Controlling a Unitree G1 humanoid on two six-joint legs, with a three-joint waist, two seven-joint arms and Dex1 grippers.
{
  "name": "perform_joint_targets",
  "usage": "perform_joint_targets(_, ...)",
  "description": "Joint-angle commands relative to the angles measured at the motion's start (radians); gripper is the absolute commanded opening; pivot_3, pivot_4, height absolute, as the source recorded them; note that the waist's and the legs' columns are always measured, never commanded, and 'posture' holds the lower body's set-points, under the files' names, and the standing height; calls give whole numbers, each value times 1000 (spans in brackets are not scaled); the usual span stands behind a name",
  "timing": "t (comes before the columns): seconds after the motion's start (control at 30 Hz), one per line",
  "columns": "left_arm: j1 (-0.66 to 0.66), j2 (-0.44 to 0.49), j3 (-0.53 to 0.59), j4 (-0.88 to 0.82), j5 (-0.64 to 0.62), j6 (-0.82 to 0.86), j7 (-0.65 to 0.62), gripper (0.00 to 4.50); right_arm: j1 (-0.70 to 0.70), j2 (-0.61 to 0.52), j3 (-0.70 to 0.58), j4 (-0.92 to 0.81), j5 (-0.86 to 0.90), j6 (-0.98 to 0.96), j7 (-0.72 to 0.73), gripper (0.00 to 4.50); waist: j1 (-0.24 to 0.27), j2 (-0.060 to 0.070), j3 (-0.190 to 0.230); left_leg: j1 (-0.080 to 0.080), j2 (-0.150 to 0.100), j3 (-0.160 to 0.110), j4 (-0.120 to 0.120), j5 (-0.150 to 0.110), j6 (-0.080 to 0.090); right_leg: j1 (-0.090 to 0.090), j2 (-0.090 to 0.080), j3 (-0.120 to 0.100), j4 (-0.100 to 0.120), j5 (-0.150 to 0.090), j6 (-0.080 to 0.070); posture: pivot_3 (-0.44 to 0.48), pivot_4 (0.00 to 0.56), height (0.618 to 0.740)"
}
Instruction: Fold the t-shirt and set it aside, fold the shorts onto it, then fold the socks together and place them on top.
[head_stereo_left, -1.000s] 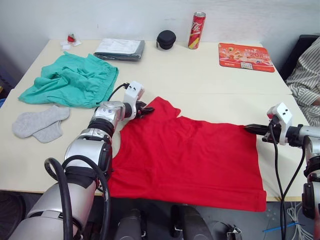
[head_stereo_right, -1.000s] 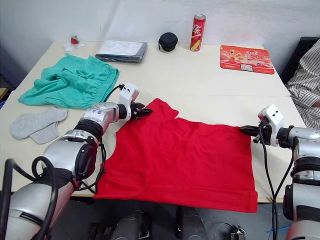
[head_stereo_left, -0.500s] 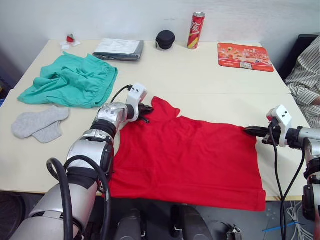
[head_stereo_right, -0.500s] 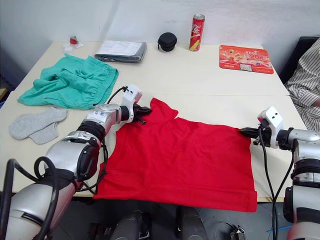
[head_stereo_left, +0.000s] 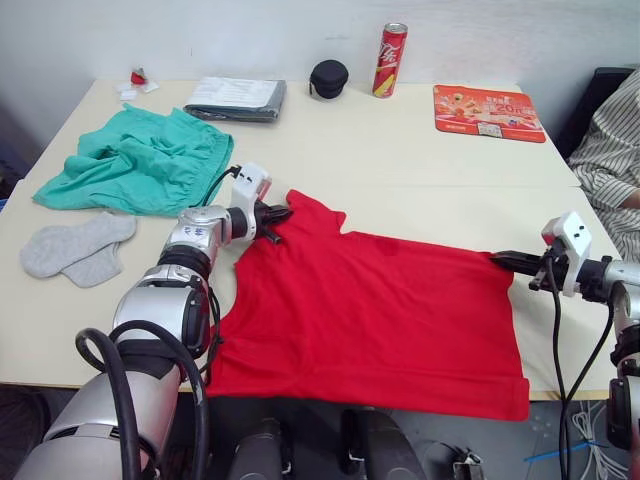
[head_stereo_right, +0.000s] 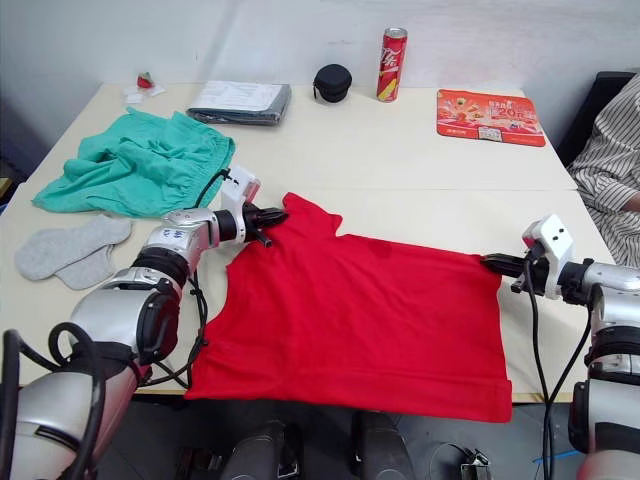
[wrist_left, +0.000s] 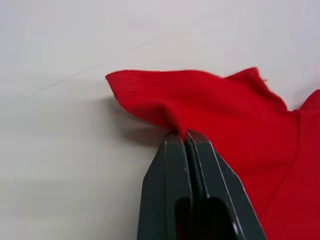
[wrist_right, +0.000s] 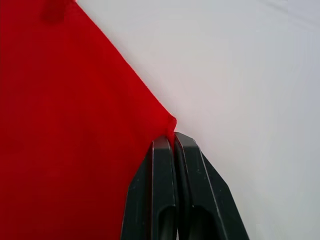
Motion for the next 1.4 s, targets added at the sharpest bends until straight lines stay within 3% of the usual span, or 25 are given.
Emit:
perform_joint_targets(0.03,8,32,27,-40,-40,-31,-30,30,24,-33,-54,-45,46,-14,9,0,0,0,0,0,0,0,0,0,0,0,0,0,0,0,0,0,150,740)
perform_joint_targets(0.5,103,102,39,-126,-108,-96,-180,30,265,-53,-161,-306,166,28,38,0,1,0,0,0,0,0,0,0,0,0,0,0,0,0,0,0,150,740)
perform_joint_targets(0.73,230,123,7,-266,-127,-104,-260,30,380,-28,-177,-396,197,8,39,0,-1,0,0,0,0,-1,0,0,0,1,0,1,0,0,0,0,150,740)
perform_joint_targets(1.17,561,146,-14,-659,-167,-72,-249,30,541,33,-153,-488,172,-61,-21,0,0,1,0,2,0,-2,1,0,0,2,-1,4,1,0,0,0,150,740)
perform_joint_targets(1.4,620,149,-26,-755,-194,-36,-225,30,545,52,-145,-469,157,-60,-87,0,2,1,-1,3,0,-2,1,0,1,4,-1,4,2,0,0,0,150,740)
